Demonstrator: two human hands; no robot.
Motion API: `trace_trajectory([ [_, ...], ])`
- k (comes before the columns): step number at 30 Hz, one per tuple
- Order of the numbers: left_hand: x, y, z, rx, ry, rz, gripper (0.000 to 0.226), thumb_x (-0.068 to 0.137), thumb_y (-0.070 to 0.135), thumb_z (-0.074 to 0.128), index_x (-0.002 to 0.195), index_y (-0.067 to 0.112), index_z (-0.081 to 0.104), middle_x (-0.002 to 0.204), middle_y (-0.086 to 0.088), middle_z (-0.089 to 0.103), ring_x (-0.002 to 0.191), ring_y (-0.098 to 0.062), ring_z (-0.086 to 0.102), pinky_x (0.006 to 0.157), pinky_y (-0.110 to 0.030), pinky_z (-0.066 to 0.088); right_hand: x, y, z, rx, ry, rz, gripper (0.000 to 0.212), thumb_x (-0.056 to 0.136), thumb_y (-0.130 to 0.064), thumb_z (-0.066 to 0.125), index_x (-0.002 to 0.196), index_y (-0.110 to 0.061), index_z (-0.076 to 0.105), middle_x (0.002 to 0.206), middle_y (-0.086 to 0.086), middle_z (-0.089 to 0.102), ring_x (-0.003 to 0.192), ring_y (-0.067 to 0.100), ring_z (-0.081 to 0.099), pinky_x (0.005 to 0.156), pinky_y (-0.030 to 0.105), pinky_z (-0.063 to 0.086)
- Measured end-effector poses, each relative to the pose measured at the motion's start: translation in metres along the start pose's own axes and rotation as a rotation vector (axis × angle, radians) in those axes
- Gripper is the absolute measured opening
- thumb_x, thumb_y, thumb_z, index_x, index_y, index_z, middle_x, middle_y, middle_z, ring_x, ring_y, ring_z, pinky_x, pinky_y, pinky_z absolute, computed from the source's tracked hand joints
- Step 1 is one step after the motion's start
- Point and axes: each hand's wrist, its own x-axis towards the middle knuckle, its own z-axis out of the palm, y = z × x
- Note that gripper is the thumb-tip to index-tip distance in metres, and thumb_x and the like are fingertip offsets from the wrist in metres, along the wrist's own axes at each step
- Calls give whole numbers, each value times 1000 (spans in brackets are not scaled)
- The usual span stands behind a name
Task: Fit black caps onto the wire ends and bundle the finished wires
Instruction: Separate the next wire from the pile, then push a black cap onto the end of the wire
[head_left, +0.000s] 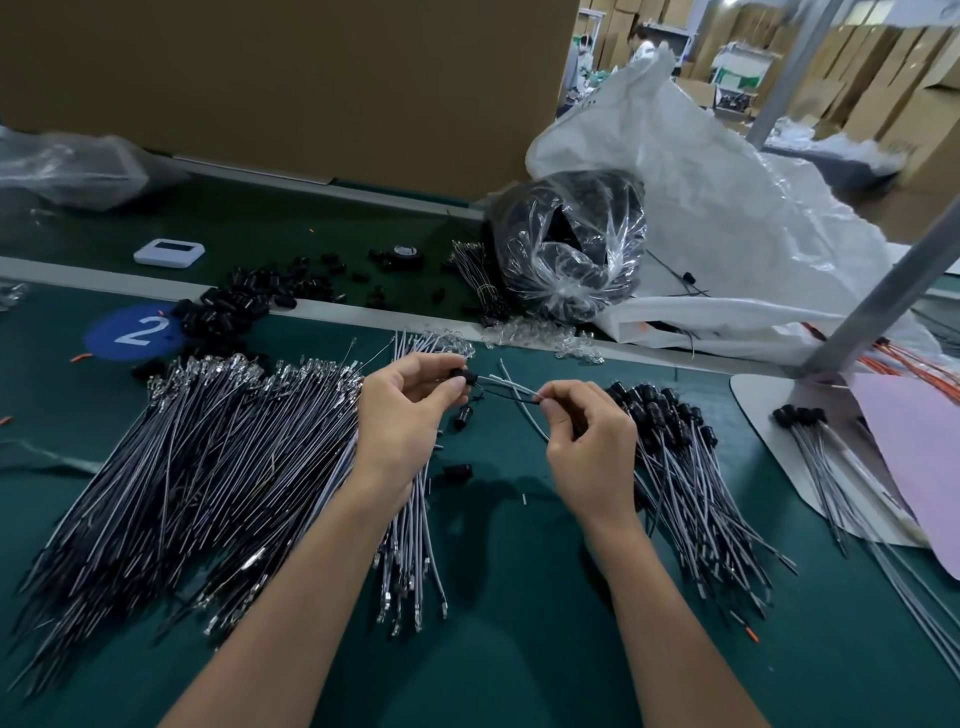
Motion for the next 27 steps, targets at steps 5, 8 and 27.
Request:
trace_trajectory([
  [5,1,-2,-2,9,-21,-13,23,84,-6,68,92,14,73,84,1,76,81,-15,73,73,-18,56,1,0,0,9,26,43,13,88,4,63,88,-6,70,83,0,65,75,-3,57,68,6,42],
  [8,2,-3,-2,8,-35,-21,22,84,-6,68,92,14,73,85,-1,76,82,-17,73,76,-22,57,1,0,0,12,42,69,14,88,5,62,88,-7,70,83,0,64,74,-5,57,67,5,41],
  [27,0,-2,-2,9,-41,-16,21,83,-5,70,93,13,74,87,-4,76,83,-20,72,78,-24,57,1,-2,-1,97,53,137,15,90,2,61,88,-12,68,79,-1,65,69,6,56,63,11,43],
])
